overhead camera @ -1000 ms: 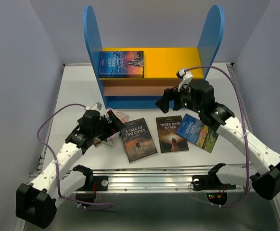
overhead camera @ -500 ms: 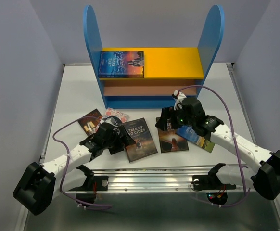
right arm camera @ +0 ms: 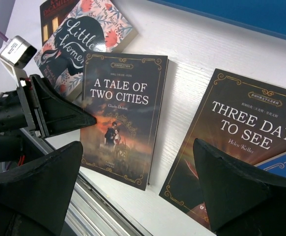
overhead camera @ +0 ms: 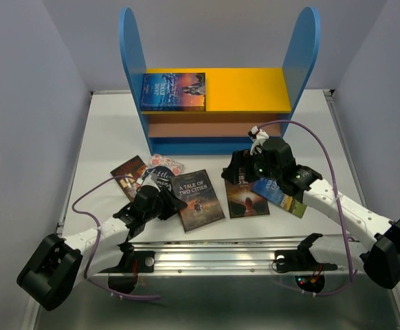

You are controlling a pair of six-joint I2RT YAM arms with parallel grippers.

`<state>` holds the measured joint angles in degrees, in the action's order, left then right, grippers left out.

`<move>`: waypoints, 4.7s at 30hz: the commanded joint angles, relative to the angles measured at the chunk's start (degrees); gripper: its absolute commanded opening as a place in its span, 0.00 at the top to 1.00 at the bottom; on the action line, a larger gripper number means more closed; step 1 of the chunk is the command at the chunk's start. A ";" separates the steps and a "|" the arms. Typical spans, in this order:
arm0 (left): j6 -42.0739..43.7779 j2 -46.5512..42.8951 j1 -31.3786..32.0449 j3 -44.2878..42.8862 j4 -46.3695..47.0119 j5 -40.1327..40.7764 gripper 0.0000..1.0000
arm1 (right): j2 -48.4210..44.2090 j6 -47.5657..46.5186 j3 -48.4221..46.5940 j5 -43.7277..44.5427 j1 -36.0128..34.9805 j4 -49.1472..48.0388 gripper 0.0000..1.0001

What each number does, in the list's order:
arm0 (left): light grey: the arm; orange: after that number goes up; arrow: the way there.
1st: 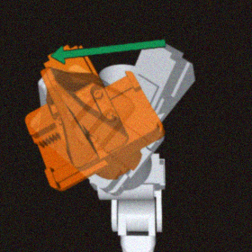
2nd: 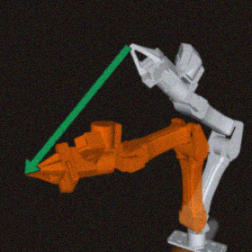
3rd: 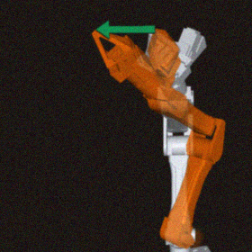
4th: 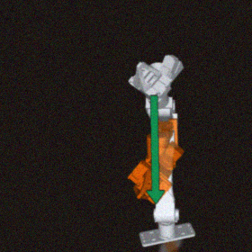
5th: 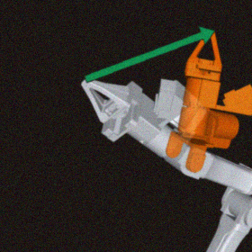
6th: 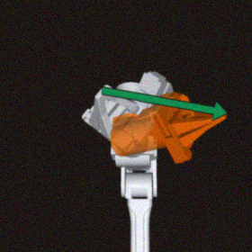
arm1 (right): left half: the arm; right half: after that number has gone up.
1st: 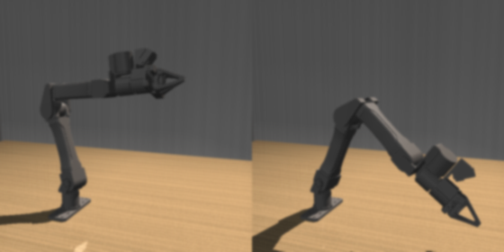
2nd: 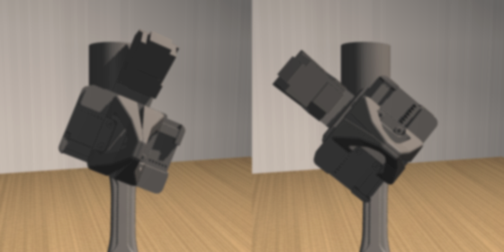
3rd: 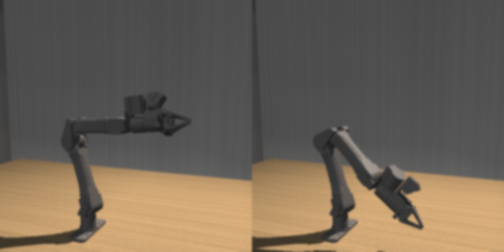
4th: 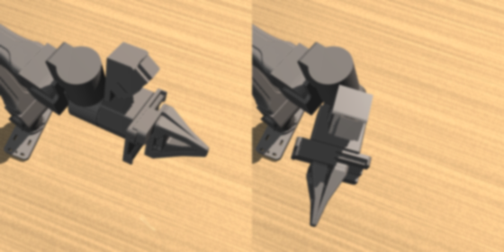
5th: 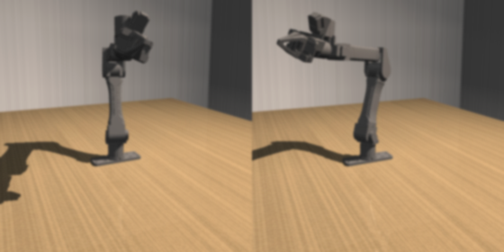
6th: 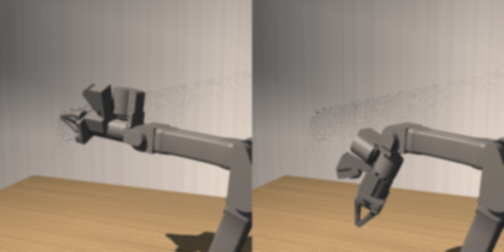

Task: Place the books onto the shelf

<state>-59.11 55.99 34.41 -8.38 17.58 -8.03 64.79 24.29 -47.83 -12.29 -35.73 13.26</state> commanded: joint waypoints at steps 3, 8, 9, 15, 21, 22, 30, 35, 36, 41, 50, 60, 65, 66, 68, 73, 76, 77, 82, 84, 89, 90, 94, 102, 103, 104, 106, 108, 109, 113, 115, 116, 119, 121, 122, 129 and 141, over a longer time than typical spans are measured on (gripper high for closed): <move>-0.48 -4.13 0.22 3.37 1.74 4.69 0.71 | -2.83 0.23 0.20 1.75 -0.22 -2.97 0.00; -1.18 -10.36 0.13 5.57 2.19 4.25 1.00 | -4.06 -0.12 1.25 3.59 -0.22 -3.06 0.00; -1.09 -11.59 0.21 5.83 2.02 3.99 1.00 | -4.32 -0.12 1.34 3.68 -0.22 -3.06 0.00; -0.13 -27.30 0.30 4.44 -1.39 1.79 1.00 | -5.38 -0.21 2.04 5.09 -0.22 -3.15 0.00; 3.55 -34.98 0.39 -2.77 -6.59 -0.14 1.00 | -6.96 0.83 2.13 8.86 -0.22 -3.68 0.00; 4.44 -35.33 0.48 -5.48 -6.95 -0.75 1.00 | -7.31 1.19 2.22 11.74 -0.22 -3.76 0.00; 14.63 -29.54 0.74 -21.92 -8.79 -7.43 1.00 | -10.82 5.06 2.66 30.21 -0.22 -3.15 0.00; 20.08 -26.64 0.83 -32.39 -8.71 -13.75 1.00 | -13.11 4.71 2.83 34.26 -0.22 -3.15 0.00; 21.31 -26.02 0.83 -33.88 -8.79 -15.94 1.00 | -13.20 4.27 2.75 34.53 -0.22 -3.15 0.00; 24.22 -19.52 0.83 -42.41 -6.16 -18.78 1.00 | -13.73 3.74 2.75 35.76 -0.22 -3.15 0.00; 23.78 -1.25 0.83 -61.56 0.09 -1.83 1.00 | -15.05 3.39 2.48 35.85 -0.22 -2.80 0.00; 21.14 16.51 0.83 -83.01 -3.87 24.89 1.00 | -18.56 2.60 2.57 36.90 -0.22 -2.44 0.00; 12.03 19.86 0.83 -84.09 -6.77 40.79 1.00 | -18.30 2.69 1.87 36.55 -0.22 -2.36 0.00; 9.57 19.86 0.83 -82.95 -6.69 43.34 1.00 | -18.04 2.78 1.78 36.47 -0.22 -2.44 0.00; 3.94 19.86 1.00 -80.04 -6.68 48.27 1.00 | -17.25 2.69 1.25 35.50 -0.22 -2.36 0.00; -2.66 21.18 4.25 -78.28 -9.67 58.63 1.00 | -14.97 2.86 0.11 33.92 -0.22 -2.36 0.00; -8.99 21.45 6.54 -78.19 -14.49 65.14 1.00 | -12.76 2.51 -1.82 31.90 -0.22 -2.27 0.00; -10.74 21.62 6.98 -78.54 -16.60 66.38 1.00 | -10.85 2.16 -2.52 30.33 -0.22 -2.01 0.00; -19.70 23.72 9.27 -78.98 -26.26 71.40 1.00 | -4.17 0.41 -8.66 26.63 -0.22 -1.74 0.00; -22.26 24.69 9.27 -79.24 -28.37 71.58 1.00 | -2.50 0.14 -10.69 26.18 -0.22 -1.92 0.00; -28.68 26.98 9.27 -80.39 -33.66 71.93 1.00 | 1.99 -2.67 -19.12 23.29 -0.22 -3.06 0.00; -29.13 27.16 9.27 -80.39 -34.54 71.93 1.00 | 3.74 -3.37 -20.79 22.24 -0.22 -3.06 0.00; -33.78 28.65 9.27 -81.18 -38.40 71.05 1.00 | 8.22 -5.65 -27.13 16.53 -0.22 -2.97 0.00; -38.10 30.23 9.27 -82.67 -42.81 69.21 1.00 | 16.41 -7.68 -35.30 21.16 -0.22 -1.04 0.39; -37.75 30.41 9.27 -82.67 -42.81 68.60 0.96 | 17.03 -7.86 -36.79 22.65 -0.22 -0.43 0.42; -37.66 30.58 9.27 -82.59 -42.81 68.42 0.90 | 17.55 -8.47 -37.59 25.36 -0.22 0.62 0.46; -37.92 30.59 9.27 -82.15 -42.72 67.72 0.81 | 18.87 -9.44 -38.38 26.53 -0.22 0.72 0.48; -38.01 30.24 9.27 -81.01 -42.37 67.54 0.73 | 20.45 -10.67 -39.79 26.01 -0.22 0.72 0.51; -38.01 29.71 9.27 -80.65 -42.37 66.84 0.70 | 20.89 -10.93 -40.32 25.83 -0.22 0.72 0.52; -36.08 27.78 9.27 -77.06 -38.43 65.35 0.55 | 24.49 -12.34 -43.74 27.67 -0.22 0.63 0.53; -29.94 26.90 9.27 -75.65 -33.61 64.29 0.32 | 26.60 -13.21 -47.16 28.82 -0.22 0.37 0.53; -28.70 26.37 9.27 -75.29 -33.06 63.24 0.27 | 28.61 -13.83 -48.57 29.08 -0.22 0.37 0.55; -26.15 24.97 9.18 -74.59 -33.41 61.65 0.09 | 31.87 -14.53 -53.66 28.91 -0.22 0.45 0.55; -24.40 22.78 9.09 -73.19 -31.40 60.60 0.06 | 33.11 -14.71 -54.99 28.03 -0.22 0.45 0.55; -22.99 21.89 9.09 -71.09 -29.64 60.24 0.05 | 33.64 -14.80 -55.61 27.33 -0.22 0.37 0.55; -16.66 16.70 8.57 -66.24 -24.36 57.61 0.01 | 37.68 -15.85 -59.92 24.78 -0.22 -0.34 0.54; -5.05 16.00 4.70 -66.06 -20.13 44.60 0.01 | 44.18 -21.47 -66.51 18.63 -0.22 -2.18 0.52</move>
<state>-69.58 72.77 39.83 -74.56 -5.34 40.51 107.28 4.95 -110.56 13.06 -34.63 15.70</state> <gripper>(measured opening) 0.990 0.471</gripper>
